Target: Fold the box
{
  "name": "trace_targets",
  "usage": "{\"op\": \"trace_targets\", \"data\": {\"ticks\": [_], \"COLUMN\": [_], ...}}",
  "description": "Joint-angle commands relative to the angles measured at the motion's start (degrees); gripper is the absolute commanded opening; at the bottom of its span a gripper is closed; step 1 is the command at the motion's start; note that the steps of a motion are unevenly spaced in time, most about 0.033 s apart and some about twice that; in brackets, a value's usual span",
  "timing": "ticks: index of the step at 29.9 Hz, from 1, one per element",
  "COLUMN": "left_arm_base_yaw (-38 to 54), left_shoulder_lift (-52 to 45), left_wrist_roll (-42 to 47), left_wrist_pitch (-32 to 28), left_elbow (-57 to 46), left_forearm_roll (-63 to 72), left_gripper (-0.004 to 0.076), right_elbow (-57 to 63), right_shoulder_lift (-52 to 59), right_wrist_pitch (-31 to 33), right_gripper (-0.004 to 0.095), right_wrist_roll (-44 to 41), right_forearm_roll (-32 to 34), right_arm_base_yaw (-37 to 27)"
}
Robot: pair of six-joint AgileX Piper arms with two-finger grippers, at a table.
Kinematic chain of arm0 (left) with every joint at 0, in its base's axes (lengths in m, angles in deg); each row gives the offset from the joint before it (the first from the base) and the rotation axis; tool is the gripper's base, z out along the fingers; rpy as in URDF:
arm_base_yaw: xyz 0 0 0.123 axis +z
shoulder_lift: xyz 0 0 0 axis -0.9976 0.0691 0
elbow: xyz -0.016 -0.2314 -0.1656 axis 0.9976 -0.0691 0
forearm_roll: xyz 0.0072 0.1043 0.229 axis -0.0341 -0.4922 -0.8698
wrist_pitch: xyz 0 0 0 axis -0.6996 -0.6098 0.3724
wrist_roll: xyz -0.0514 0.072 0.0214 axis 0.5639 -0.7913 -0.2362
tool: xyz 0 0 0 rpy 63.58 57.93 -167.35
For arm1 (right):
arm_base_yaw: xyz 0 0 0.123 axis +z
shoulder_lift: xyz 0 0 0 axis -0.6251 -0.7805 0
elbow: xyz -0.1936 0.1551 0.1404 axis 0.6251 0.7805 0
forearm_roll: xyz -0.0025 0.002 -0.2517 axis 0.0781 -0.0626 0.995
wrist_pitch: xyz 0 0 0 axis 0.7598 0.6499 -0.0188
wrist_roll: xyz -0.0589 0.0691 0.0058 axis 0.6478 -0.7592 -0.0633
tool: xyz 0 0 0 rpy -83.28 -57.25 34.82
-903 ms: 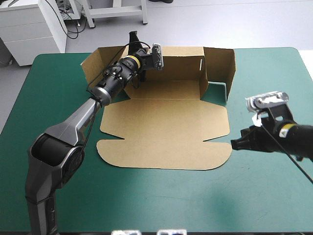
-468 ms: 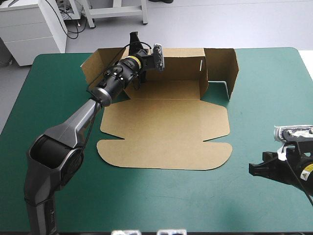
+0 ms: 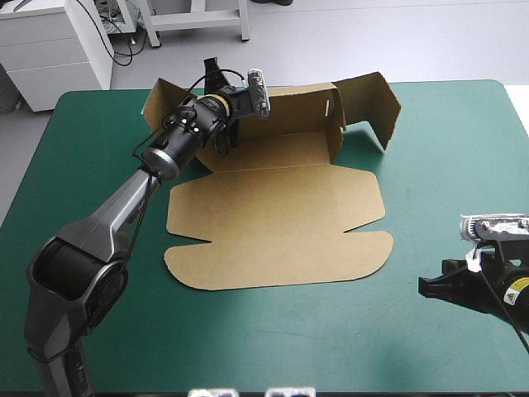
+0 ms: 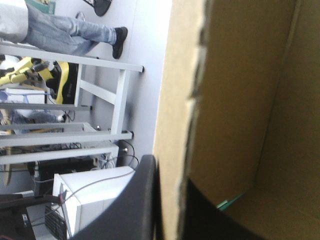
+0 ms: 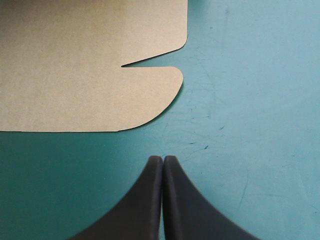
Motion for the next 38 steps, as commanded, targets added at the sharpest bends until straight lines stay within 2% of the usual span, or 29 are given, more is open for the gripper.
{"op": "trace_targets", "data": {"ticks": [1, 6, 14, 21, 25, 31, 38], "left_arm_base_yaw": [-0.99, -3.30, -8.45, -9.58, -9.58, -9.58, -9.58], "left_shoulder_lift": [-6.32, -10.77, -19.78, -27.34, -28.77, -26.84, -19.20], "left_wrist_roll": [2.86, 2.60, -1.85, -3.52, -5.65, -5.65, -4.94], "left_wrist_pitch": [3.19, 10.74, 25.31, 30.82, 36.09, 36.21, 34.56], "left_elbow": [1.20, 1.20, 1.20, 2.72, 5.79, 5.79, 5.79], "left_forearm_roll": [0.84, 0.81, 1.51, 7.33, 11.53, 11.27, 11.14], "left_gripper": [-0.0008, -0.0008, -0.0008, -0.0008, -0.0008, -0.0008, -0.0008], "right_elbow": [-1.20, -1.20, -1.20, -1.20, -1.20, -1.20, -1.20], "right_shoulder_lift": [-0.03, -0.03, -0.03, -0.03, -0.03, -0.03, -0.03], "right_wrist_pitch": [-3.81, -6.03, -6.15, -7.23, -8.49, -8.77, -8.81], "right_gripper": [-0.0014, -0.0014, -0.0014, -0.0014, -0.0014, -0.0014, -0.0014], "right_wrist_roll": [0.63, 0.92, 2.45, 3.11, 3.11, 2.08, 1.93], "right_forearm_roll": [0.30, 0.30, 0.30, 0.30, 0.12, -0.28, -1.19], "right_arm_base_yaw": [-0.07, -0.07, -0.07, -0.07, -0.07, -0.07, -0.07]}}
